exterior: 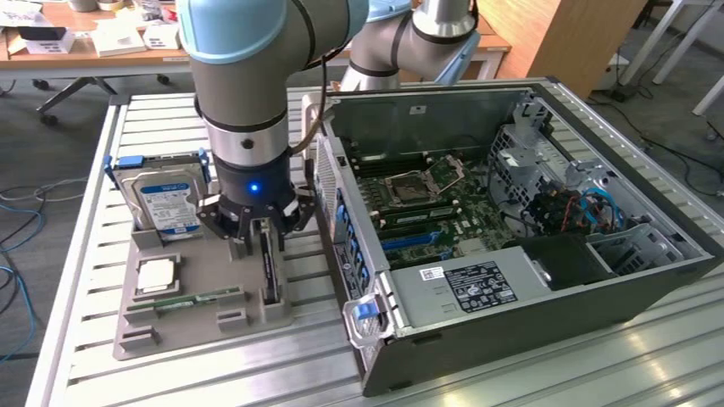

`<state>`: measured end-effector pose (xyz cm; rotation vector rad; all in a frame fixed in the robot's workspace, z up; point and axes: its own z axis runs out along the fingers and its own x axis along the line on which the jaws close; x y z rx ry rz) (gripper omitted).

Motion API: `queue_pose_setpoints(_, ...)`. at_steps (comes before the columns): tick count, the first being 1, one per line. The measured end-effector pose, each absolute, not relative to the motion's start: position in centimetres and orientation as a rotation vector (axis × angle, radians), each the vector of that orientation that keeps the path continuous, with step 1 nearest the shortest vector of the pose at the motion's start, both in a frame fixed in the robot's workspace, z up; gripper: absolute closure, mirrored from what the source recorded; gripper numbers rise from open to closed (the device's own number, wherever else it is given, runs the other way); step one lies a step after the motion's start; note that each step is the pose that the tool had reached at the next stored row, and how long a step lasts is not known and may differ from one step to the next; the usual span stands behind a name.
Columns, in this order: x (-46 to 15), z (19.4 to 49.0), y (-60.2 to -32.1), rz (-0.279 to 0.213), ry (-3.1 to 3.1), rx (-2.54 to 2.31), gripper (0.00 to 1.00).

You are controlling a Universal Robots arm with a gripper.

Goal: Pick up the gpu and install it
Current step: 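Pick up the gpu and move the gpu toward the slot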

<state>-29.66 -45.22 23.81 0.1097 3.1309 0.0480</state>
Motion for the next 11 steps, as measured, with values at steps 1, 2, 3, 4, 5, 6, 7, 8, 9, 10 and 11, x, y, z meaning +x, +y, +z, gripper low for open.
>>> queue_pose_setpoints(1,-29.66,23.70,-45.22,0.048,3.131,0.110,0.53)
queue_pose_setpoints(2,-29.66,23.67,-45.22,0.047,3.131,0.110,0.53)
queue_pose_setpoints(3,-29.66,23.67,-45.22,0.046,3.131,0.110,0.53)
queue_pose_setpoints(4,-29.66,23.66,-45.22,0.044,3.131,0.110,0.53)
queue_pose_setpoints(5,-29.66,23.65,-45.22,0.043,3.131,0.110,0.53)
queue_pose_setpoints(6,-29.66,23.60,-45.22,0.044,3.131,0.110,0.53)
queue_pose_setpoints(7,-29.66,23.55,-45.22,0.044,3.131,0.109,0.53)
queue_pose_setpoints(8,-29.66,23.53,-45.22,0.043,3.131,0.109,0.53)
queue_pose_setpoints(9,-29.66,23.53,-45.22,0.042,3.131,0.109,0.53)
queue_pose_setpoints(10,-29.66,23.53,-45.23,0.041,3.131,0.109,0.53)
queue_pose_setpoints(11,-29.67,23.51,-45.26,0.039,3.131,0.109,0.53)
